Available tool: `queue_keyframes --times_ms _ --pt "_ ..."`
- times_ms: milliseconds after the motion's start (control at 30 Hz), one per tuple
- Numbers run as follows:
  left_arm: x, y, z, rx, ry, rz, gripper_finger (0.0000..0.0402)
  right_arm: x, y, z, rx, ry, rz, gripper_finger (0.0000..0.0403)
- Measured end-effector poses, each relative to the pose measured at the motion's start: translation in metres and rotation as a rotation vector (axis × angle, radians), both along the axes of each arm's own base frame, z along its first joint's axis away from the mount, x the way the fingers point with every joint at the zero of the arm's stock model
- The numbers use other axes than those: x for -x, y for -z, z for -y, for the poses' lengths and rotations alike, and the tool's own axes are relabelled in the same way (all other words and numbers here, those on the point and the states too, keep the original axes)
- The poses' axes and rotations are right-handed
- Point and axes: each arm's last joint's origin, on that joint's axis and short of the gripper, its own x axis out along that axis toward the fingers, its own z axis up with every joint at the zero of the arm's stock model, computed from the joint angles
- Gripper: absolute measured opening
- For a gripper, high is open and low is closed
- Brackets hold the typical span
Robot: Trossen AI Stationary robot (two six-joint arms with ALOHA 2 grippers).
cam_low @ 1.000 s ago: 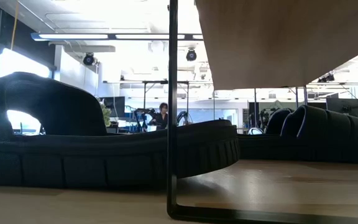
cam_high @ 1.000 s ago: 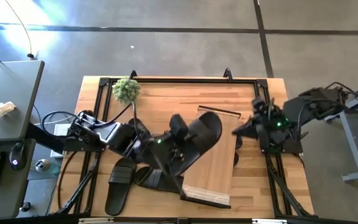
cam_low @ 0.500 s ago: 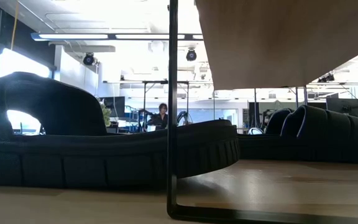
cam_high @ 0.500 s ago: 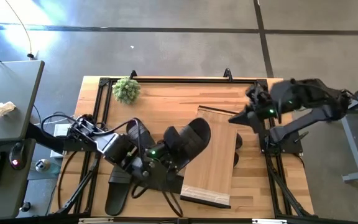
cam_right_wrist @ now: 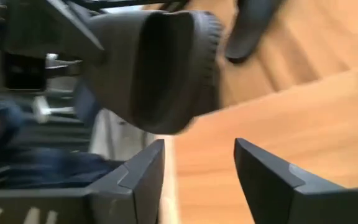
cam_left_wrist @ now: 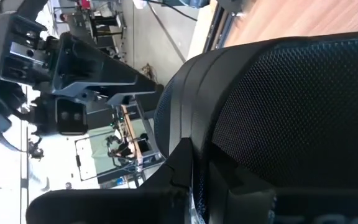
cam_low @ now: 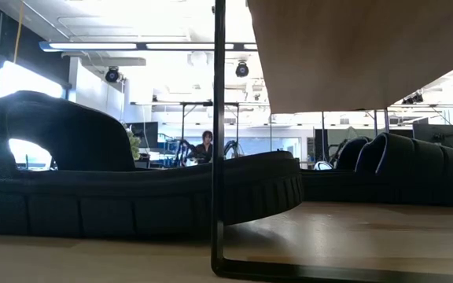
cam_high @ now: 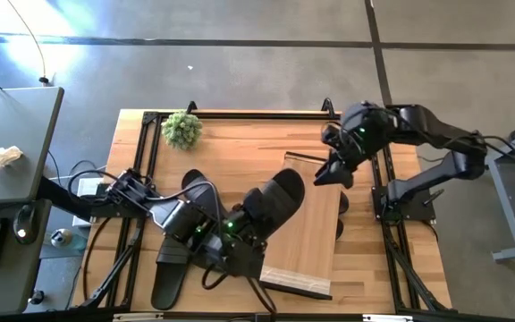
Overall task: Pick and place slides into the shelf
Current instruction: Put the black slide on the shelf
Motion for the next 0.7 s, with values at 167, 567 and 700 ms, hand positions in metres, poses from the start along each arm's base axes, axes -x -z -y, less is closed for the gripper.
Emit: queue_keyframes --times_ms 167,567,700 --pt "0.0 -0.001 0.0 0.001 -0.002 0.003 0.0 -0.02 0.003 0.008 -0.06 -0.036 0.041 0.0195" --pt "0.0 0.0 -0.001 0.001 -0.007 0.005 0.0 -0.052 0.021 0.019 -0.084 -0.093 0.028 0.0195" --pt "0.0 0.0 -0.001 0.003 -0.007 0.006 0.0 -0.056 0.024 0.02 -0.054 -0.117 0.044 0.0194"
